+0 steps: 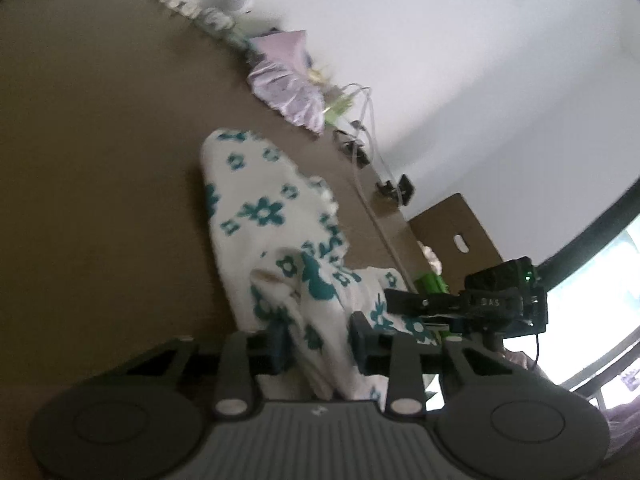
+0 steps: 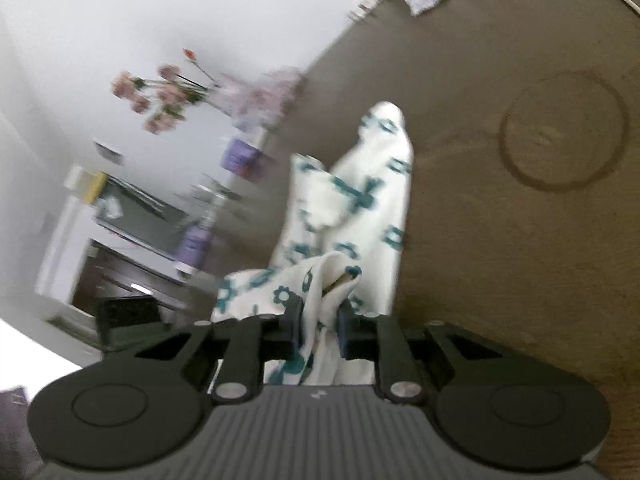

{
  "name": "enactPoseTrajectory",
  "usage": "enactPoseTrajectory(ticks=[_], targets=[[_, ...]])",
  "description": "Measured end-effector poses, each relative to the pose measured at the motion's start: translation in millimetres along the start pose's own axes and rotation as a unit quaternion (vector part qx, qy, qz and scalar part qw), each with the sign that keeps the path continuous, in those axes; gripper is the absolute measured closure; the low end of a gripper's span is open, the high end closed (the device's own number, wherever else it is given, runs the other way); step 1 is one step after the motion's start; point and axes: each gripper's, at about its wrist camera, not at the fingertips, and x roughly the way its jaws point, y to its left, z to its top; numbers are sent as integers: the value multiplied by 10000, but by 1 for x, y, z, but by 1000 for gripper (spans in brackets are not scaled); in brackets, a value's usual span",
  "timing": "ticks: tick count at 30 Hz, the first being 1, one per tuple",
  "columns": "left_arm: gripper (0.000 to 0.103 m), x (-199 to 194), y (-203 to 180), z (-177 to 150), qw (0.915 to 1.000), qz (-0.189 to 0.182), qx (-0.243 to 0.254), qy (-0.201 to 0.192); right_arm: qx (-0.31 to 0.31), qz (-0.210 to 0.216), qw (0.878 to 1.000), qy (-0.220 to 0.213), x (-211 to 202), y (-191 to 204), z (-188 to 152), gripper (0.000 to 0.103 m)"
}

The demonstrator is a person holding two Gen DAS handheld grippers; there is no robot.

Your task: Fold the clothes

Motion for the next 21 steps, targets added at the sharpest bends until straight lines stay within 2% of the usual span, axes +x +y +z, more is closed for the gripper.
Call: enactPoseTrajectory(ticks=[2,3,5,7,9,10,11,14,16,18,19,20,21], targets=[[67,-5,-1,0,9999,20,12,-98,-213,-63,9997,-107,-7,7,1,85],[62,-11,-6,3,9996,106,71,-237,-371,-106,9991,-190,-12,12,2,79],[41,-23,-16,9,9973,370,277,-569,-868,-438,9941,-475,-25,28,4,71],[41,-31,-29,16,9919,682,545,-919,-1482,-848,9821,-800,-36,47,1,68],[52,-28,-35,20,9896,813,529,-1059,-1830,-911,9739,-989,-39,61,-5,68],[71,-22,-36,21,9904,867,412,-990,-1957,-869,9713,-1040,-38,67,-10,69],[90,-15,-36,21,9908,995,320,-861,-2089,-822,9685,-1073,-36,73,-15,75],[90,-2,-31,11,9866,1349,329,-858,-2396,-739,9634,-947,-21,81,-30,79],[90,-2,-22,6,9870,1315,139,-916,-2265,-954,9666,-732,-4,74,-34,83],[85,-7,-17,5,9878,1123,-116,-1072,-2184,-944,9683,-757,-6,71,-34,83],[73,-13,-19,6,9863,1124,-123,-1197,-2217,-835,9674,-890,-16,74,-33,82],[53,-20,-22,6,9845,1140,-114,-1326,-2233,-799,9658,-1048,-26,77,-32,80],[43,-25,-27,6,9825,1205,-7,-1419,-2213,-904,9629,-1251,-36,80,-31,71]])
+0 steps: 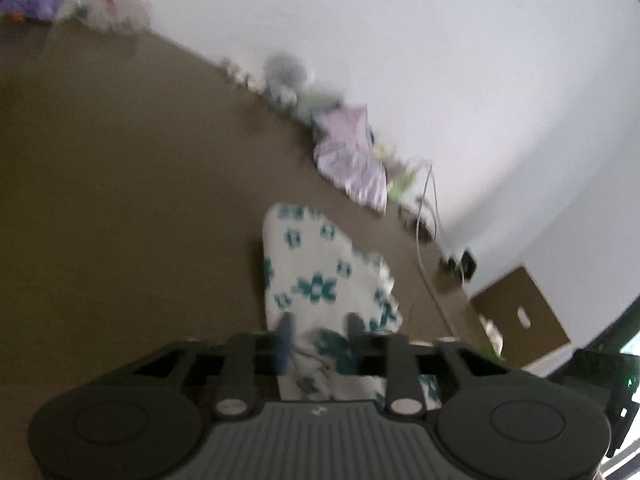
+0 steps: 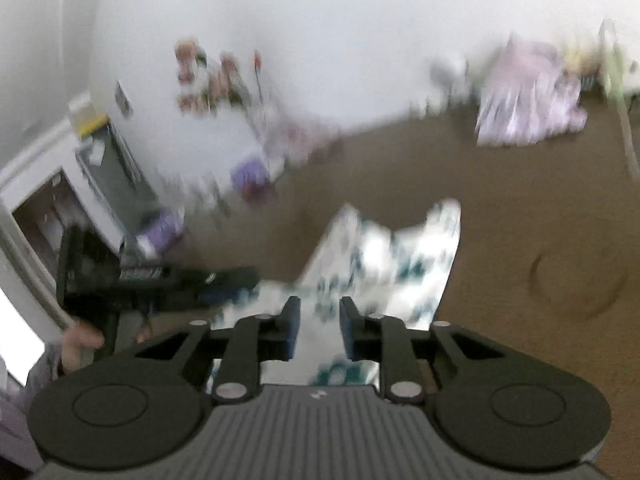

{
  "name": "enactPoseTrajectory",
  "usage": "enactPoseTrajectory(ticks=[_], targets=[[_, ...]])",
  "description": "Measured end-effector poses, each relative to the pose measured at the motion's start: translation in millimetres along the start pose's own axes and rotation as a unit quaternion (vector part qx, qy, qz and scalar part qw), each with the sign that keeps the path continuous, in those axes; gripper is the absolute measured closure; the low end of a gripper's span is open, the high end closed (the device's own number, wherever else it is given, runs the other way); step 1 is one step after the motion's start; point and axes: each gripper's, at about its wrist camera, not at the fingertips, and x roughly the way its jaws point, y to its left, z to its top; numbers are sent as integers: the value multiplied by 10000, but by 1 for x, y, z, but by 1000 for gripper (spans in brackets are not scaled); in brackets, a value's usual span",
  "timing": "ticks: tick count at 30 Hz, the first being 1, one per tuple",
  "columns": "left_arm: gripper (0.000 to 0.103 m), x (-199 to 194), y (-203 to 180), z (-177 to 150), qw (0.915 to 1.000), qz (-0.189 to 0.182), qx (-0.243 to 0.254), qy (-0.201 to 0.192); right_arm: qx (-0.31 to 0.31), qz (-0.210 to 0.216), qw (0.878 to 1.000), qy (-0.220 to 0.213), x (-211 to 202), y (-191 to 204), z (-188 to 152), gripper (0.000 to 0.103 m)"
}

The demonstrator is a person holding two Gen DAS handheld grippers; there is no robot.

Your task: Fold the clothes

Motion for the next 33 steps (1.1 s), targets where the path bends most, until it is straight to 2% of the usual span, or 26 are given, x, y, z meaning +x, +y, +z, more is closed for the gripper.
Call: enactPoseTrajectory(ticks=[1,2,4,5,6,7,8,10,12,13,14,15,17,18,20,21,22,23,24,26,27,28,29,30,31,33], targets=[[33,-6,-5,1,9999,72,83,-95,109,-85,9998,-106,-7,-4,3,65],[32,-9,-7,1,9999,35,80,-116,395,-43,9992,-82,-7,-12,3,56],[34,-6,-13,-1,9997,-240,2,-23,980,77,9952,-8,-4,-29,1,55],[53,-1,-17,-3,9996,-258,50,54,1304,226,9912,88,3,-37,-4,58],[71,7,-21,-7,9996,-96,174,179,1626,374,9858,184,11,-45,-10,79],[96,16,-23,-11,9991,175,259,287,1898,445,9805,258,18,-51,-15,89],[92,19,-20,-15,9990,272,213,280,2076,371,9771,290,22,-56,-21,98],[91,19,-12,-24,9995,270,94,162,2158,313,9757,229,21,-57,-26,98],[86,7,-12,-29,9996,252,108,-93,2053,312,9781,121,14,-53,-28,96],[71,-2,-13,-30,9991,312,128,-247,1872,341,9817,102,5,-46,-26,94],[53,-12,-15,-31,9983,383,149,-405,1692,370,9849,82,-3,-40,-24,88],[47,-20,-18,-32,9976,391,270,-494,1526,402,9874,103,-10,-34,-23,70],[47,-35,-27,-38,9959,272,664,-549,1251,478,9905,302,-18,-23,-26,53],[48,-40,-33,-42,9942,136,940,-510,1169,541,9908,411,-21,-19,-29,53],[65,-37,-45,-58,9903,-19,1335,-389,1334,777,9865,556,-21,-18,-40,55],[69,-35,-51,-67,9877,-91,1525,-326,1416,795,9849,599,-17,-20,-45,72],[72,-33,-53,-72,9855,5,1672,-298,1425,680,9853,654,-15,-20,-47,87],[73,-30,-54,-77,9830,131,1810,-275,1429,602,9855,696,-13,-21,-49,93],[73,-27,-55,-83,9802,257,1948,-252,1360,579,9866,688,-16,-20,-48,93],[72,-38,-57,-77,9765,177,2125,-309,831,436,9940,570,-29,-10,-41,89],[69,-47,-59,-73,9709,87,2357,-410,208,256,9982,493,-37,3,-36,70],[55,-57,-61,-68,9640,-11,2607,-520,-454,102,9980,427,-43,17,-31,53],[36,-64,-66,-65,9513,-154,3022,-596,-1211,72,9919,388,-46,33,-29,23],[28,-68,-72,-64,9331,-343,3521,-641,-2000,191,9790,356,-47,49,-29,15],[23,-67,-81,-64,9102,-586,4057,-593,-2678,357,9621,377,-46,64,-30,15],[23,-58,-98,-67,8588,-1039,5007,-319,-3433,796,9328,751,-26,81,-32,16]])
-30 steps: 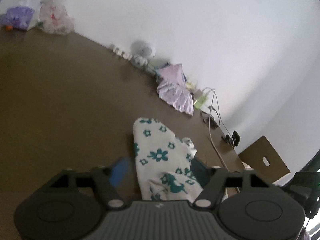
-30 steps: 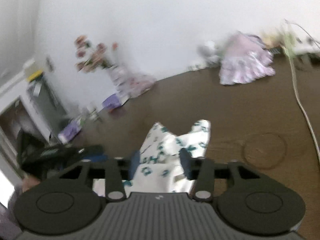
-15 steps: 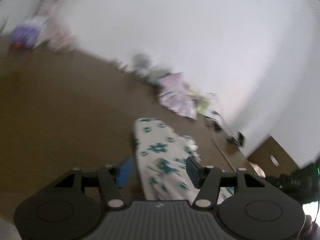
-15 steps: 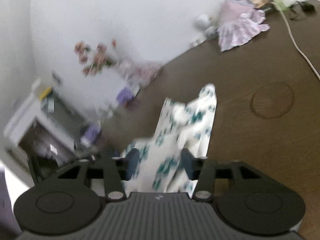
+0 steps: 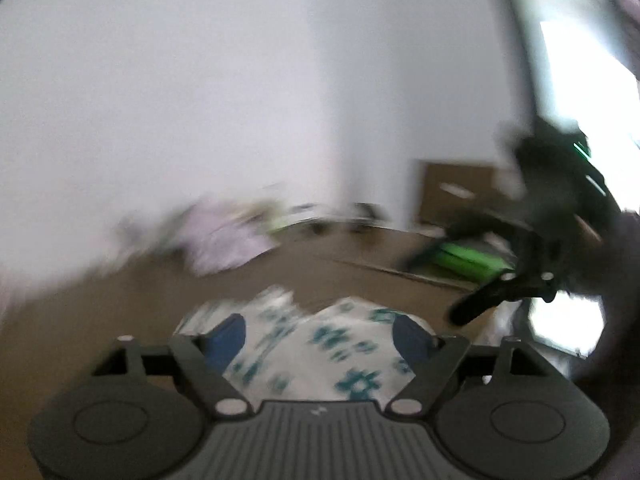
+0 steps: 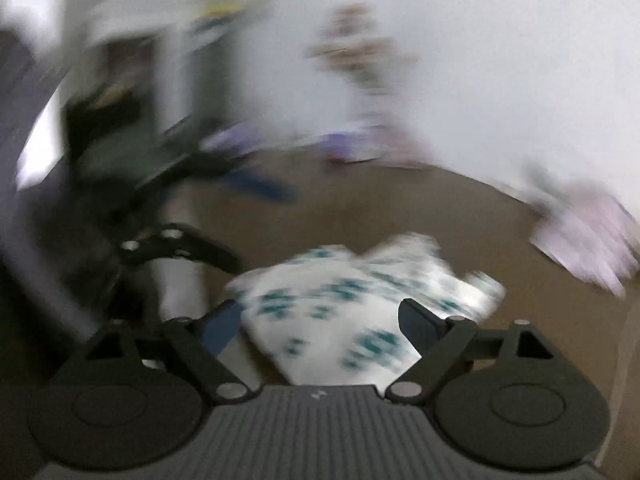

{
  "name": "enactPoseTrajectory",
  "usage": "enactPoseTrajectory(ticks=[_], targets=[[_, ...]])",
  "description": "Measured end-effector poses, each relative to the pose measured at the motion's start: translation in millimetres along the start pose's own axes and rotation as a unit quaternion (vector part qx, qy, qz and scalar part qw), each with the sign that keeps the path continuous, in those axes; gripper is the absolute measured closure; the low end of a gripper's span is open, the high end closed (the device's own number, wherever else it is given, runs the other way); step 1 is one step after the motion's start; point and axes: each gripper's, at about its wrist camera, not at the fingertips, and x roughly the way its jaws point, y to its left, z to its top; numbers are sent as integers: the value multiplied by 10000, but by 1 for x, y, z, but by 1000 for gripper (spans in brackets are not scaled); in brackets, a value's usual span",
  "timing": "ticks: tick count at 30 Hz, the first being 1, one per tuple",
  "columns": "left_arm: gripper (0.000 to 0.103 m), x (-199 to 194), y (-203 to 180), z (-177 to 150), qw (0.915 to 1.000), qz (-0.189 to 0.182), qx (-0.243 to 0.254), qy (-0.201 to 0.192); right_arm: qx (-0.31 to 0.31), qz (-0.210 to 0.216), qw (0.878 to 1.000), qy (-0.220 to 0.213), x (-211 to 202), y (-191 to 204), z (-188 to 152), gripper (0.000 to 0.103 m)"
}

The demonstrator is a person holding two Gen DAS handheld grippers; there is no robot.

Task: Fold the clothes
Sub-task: 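Lower the folded garment onto the table and open both grippers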

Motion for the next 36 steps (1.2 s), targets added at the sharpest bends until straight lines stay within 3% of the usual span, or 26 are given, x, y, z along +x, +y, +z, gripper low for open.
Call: enactPoseTrajectory(ticks=[1,3,4,5,8,12,15,18,20,22,23,24,29,34,36], targets=[[25,10,-5,2,9981,-341,459,208,-298,177,9991,237,14,3,2,16],[36,30,-10,-3,9862,-686,1348,675,-798,272,9939,706,37,5,1,25],[45,37,-7,-8,9816,-761,1514,880,-934,266,9919,820,44,4,-2,27],[49,39,-1,-12,9822,-864,1400,904,-1013,276,9904,895,49,2,-4,28],[51,43,20,-25,9845,-1197,931,880,-822,361,9923,856,53,-9,-10,46],[55,41,46,-36,9872,-1417,44,730,-364,553,9955,679,43,-22,-28,62],[56,32,52,-45,9870,-1476,-156,620,-137,518,9964,651,33,-26,-35,75],[62,29,61,-45,9852,-1533,-316,705,-58,426,9966,698,25,-24,-35,81],[69,25,66,-45,9854,-1464,-388,775,-38,344,9969,711,19,-22,-33,80],[71,28,63,-42,9860,-1401,-417,805,8,268,9979,587,12,-17,-24,71],[74,29,62,-41,9862,-1371,-429,819,-20,245,9988,420,11,-13,-18,58],[76,29,59,-41,9861,-1397,-390,805,-92,224,9994,264,13,-9,-13,53],[79,44,62,-39,9817,-1626,-570,810,-860,112,9961,188,48,17,-9,57],[71,33,62,-43,9859,-1542,-124,630,-894,141,9958,134,45,11,-16,63],[81,36,61,-44,9842,-1621,-147,698,-1043,143,9943,170,45,12,-19,68]])
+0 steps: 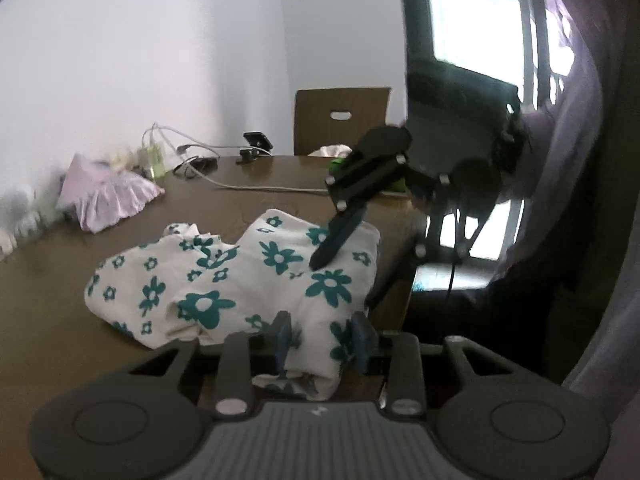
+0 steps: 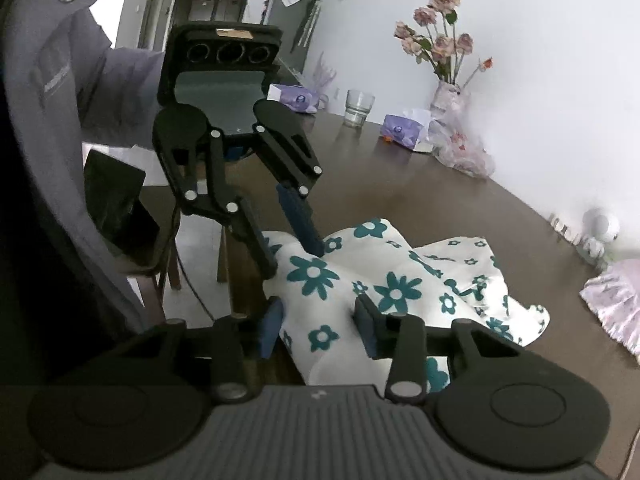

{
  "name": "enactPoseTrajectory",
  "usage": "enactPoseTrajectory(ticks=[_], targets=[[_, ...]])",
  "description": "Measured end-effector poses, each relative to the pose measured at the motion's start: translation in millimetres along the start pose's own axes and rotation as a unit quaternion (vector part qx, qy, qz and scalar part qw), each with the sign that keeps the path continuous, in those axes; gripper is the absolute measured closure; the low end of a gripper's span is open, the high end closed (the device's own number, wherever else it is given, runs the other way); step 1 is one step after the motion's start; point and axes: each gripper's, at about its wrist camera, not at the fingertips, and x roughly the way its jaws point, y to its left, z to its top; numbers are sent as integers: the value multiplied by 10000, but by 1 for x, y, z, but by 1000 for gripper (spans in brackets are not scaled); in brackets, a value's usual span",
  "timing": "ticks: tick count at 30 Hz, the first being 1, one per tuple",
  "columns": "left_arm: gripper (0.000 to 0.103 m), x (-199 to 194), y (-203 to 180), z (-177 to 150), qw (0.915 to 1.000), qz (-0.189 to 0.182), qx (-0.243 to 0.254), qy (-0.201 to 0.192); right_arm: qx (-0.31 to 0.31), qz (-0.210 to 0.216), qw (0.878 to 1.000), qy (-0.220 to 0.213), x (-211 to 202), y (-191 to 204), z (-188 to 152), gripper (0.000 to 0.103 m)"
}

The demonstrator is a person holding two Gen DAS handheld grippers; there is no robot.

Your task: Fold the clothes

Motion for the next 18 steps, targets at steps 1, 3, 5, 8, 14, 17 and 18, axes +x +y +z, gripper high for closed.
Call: enactPoseTrajectory(ticks=[1,3,5,8,14,17,18], targets=[[82,0,3,-1,9999,-54,-125,-1,-68,21,10000,27,0,0,-2,71],[83,-1,9,-5,9994,-122,-323,-15,-27,65,9999,105,-6,-3,-5,78],[82,-5,11,-7,9987,-133,-483,16,144,80,9997,174,-18,-6,-5,82],[81,-24,17,-3,9951,-87,-969,-175,915,62,9958,-33,-43,-21,-5,80],[48,-23,38,17,9799,543,-1508,-1190,3228,-445,9420,-805,-28,-80,-17,57],[67,14,58,10,9808,518,-1832,-415,3576,-490,9322,-281,8,-92,-26,64],[66,18,61,5,9807,493,-1869,-283,3581,-492,9322,-193,11,-92,-28,64]])
